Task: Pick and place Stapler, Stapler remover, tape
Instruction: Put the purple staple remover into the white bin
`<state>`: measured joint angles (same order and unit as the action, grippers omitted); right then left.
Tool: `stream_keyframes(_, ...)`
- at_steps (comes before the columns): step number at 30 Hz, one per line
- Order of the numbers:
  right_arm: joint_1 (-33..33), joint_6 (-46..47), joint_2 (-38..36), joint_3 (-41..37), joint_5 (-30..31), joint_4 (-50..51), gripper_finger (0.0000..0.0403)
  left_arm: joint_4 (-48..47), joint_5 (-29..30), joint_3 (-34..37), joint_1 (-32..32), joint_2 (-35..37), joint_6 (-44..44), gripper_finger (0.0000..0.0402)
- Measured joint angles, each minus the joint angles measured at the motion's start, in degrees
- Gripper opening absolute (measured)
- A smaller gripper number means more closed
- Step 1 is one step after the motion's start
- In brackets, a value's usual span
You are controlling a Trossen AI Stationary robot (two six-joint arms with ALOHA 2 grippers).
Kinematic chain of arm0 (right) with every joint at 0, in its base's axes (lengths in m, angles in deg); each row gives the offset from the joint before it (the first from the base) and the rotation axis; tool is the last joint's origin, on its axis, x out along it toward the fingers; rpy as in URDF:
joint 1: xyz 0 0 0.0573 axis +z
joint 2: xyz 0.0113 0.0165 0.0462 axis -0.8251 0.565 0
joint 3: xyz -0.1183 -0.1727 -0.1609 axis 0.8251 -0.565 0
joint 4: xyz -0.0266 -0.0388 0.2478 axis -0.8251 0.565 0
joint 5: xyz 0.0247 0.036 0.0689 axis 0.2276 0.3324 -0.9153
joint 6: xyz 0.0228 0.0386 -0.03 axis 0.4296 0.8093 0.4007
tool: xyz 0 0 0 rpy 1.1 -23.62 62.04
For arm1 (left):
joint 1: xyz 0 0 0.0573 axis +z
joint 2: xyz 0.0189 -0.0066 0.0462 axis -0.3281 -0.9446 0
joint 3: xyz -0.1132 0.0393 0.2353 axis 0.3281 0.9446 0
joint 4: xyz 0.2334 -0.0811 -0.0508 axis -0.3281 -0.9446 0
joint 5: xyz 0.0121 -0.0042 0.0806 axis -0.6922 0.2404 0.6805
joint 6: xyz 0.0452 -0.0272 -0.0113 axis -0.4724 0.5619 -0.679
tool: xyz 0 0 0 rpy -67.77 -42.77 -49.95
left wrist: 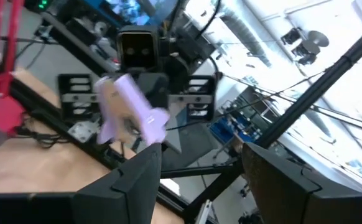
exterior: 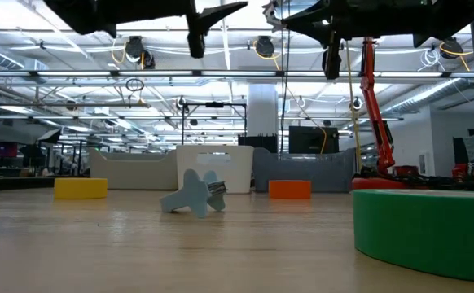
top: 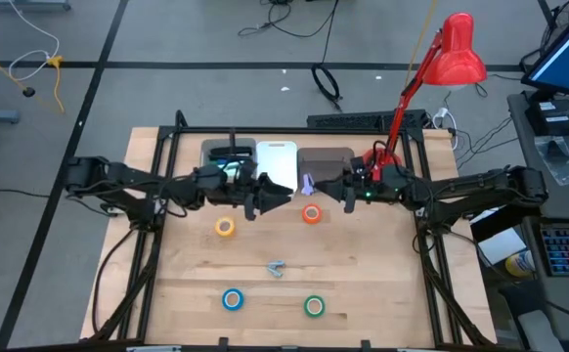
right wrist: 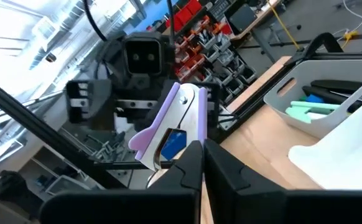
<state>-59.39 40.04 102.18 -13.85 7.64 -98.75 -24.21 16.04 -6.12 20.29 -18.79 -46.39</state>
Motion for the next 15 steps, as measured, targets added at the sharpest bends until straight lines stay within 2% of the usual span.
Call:
stream_keyframes(4,0.0,-0.54,0.0,0.0,-0.13,-1.05,0.0,-0.33,-1.69,-2.51,0.28,-1.84,0.03,0.0227)
stream_keyframes(11,0.02,-0.96,0.02,0.0,-0.24,-0.93,0.0,-6.73,-0.45,-4.95,0.28,-2.22,-0.13,0.0227)
stream_keyframes(15,0.02,-0.96,0.02,0.0,-0.28,-1.53,0.0,-6.61,0.13,-5.46,0.28,-2.2,-0.2,0.0227)
